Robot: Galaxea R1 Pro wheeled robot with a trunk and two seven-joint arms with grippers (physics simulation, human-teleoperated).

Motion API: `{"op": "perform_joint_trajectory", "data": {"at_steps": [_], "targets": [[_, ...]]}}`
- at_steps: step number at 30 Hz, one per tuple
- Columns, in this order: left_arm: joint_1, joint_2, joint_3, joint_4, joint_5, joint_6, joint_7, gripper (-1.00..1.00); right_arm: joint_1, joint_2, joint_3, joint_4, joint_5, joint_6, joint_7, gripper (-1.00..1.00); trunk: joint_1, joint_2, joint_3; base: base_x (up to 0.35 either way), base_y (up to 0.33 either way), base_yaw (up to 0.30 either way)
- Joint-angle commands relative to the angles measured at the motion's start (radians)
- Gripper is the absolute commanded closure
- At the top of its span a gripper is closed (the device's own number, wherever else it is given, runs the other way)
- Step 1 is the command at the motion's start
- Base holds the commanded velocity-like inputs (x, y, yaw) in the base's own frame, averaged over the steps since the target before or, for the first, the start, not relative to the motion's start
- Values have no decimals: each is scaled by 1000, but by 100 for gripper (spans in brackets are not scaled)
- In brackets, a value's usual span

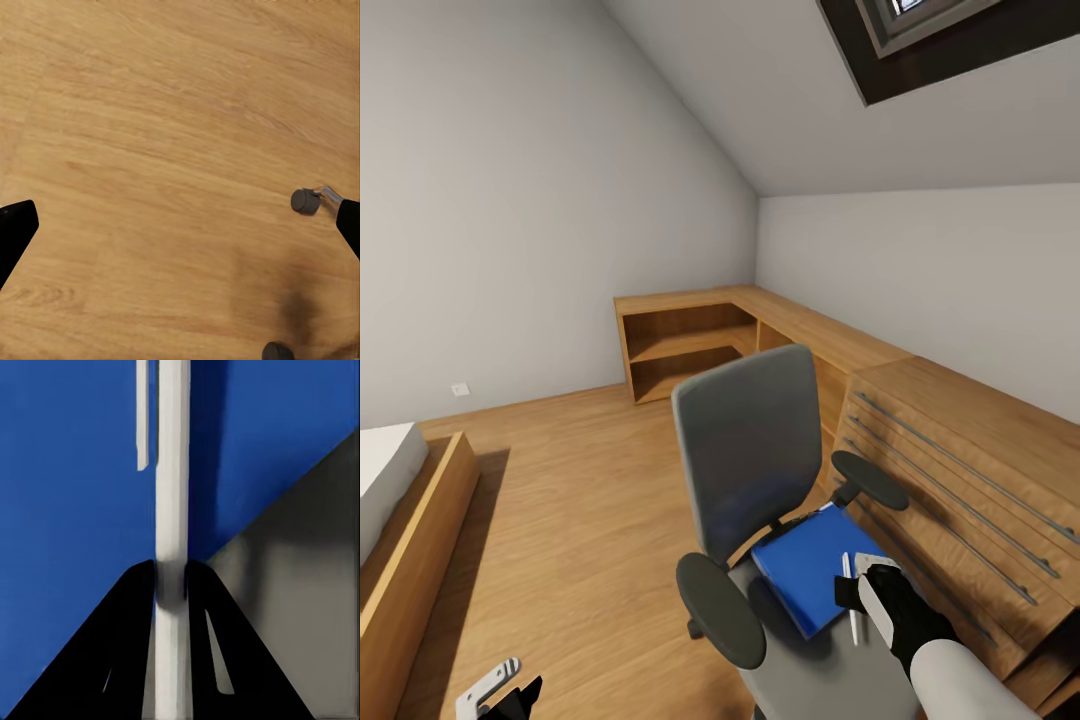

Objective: In the bedroom, organize the workspace by keeping the computer under the desk, ensuring the monitor is on the desk, placing the keyboard on the desk next to the monitor, placing the mouse on the desk next to the keyboard, moving the folder from the swivel chair onto the desk next to the mouse, stacking the notebook on top of the folder with the pen on top of the notebook, and positioning the swivel chair next to the desk.

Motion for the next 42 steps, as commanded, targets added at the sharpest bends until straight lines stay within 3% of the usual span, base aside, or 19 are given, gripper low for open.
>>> {"op": "perform_joint_trajectory", "data": {"at_steps": [1, 27, 32, 42], "targets": [[0, 0, 1, -2, 10, 6, 0, -100, 0, 0, -1, -2, -6, 4, -4, 100, -4, 7, 2, 0, 0, 0], [0, -14, 1, 0, 13, 8, 0, -100, 0, 0, -1, -3, -8, 3, -1, 100, -104, 189, 84, 0, 0, 0], [0, -13, -2, 33, 14, 8, 3, -100, 0, 0, -1, -3, -9, 4, -1, 100, -123, 224, 99, 0, 0, 0], [0, -14, -2, 56, 11, 8, 1, -100, 0, 5, -5, -110, -8, 4, -2, 100, -161, 294, 131, -227, 0, 0]]}}
